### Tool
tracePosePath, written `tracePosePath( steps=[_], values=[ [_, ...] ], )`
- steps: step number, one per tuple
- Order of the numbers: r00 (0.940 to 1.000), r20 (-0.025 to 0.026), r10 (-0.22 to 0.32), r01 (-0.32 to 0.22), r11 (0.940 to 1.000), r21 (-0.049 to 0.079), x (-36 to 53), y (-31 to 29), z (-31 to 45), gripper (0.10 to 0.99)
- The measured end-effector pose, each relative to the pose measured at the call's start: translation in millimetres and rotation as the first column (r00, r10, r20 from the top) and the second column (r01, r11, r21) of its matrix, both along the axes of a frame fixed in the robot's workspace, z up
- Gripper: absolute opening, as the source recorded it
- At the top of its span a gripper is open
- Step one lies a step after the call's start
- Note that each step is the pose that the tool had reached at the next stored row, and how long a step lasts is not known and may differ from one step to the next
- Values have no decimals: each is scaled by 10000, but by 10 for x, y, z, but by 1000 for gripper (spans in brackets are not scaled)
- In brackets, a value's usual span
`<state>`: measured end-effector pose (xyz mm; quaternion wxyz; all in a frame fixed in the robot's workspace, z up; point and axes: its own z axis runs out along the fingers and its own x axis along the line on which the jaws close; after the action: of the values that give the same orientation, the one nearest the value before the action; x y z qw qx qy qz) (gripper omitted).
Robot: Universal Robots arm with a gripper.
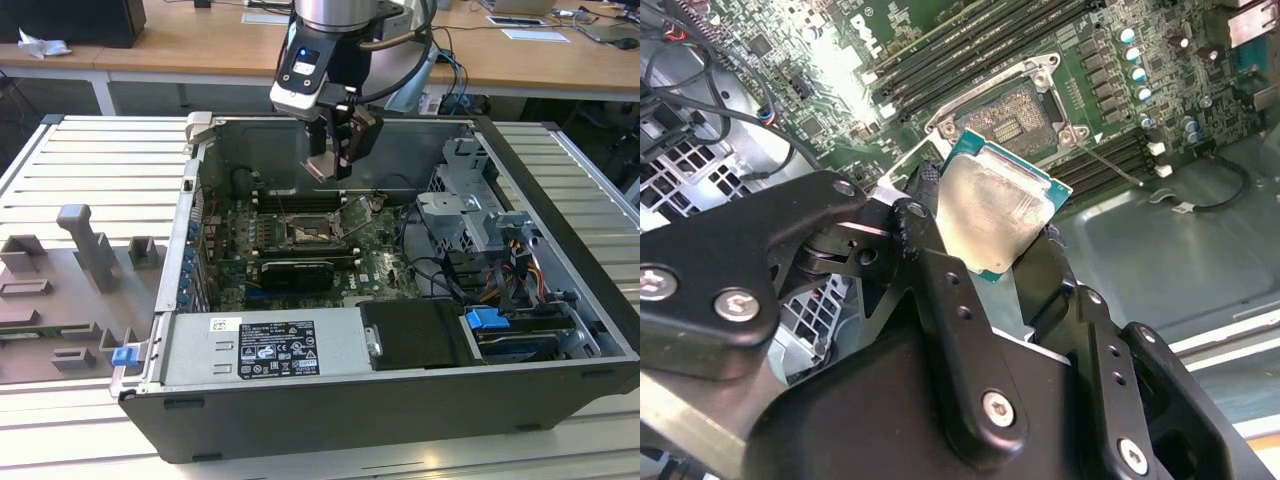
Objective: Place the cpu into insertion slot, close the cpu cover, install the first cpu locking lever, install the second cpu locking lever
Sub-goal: 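Place the cpu into insertion slot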
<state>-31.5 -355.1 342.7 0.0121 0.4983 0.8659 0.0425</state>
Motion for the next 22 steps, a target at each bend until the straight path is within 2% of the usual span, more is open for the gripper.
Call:
tracePosePath(
  steps=[7,22],
  values=[
    [10000,-3,-57,57,10000,0,0,0,-32,541],
    [9972,-10,-751,751,9972,-1,0,0,-144,541]
  ],
)
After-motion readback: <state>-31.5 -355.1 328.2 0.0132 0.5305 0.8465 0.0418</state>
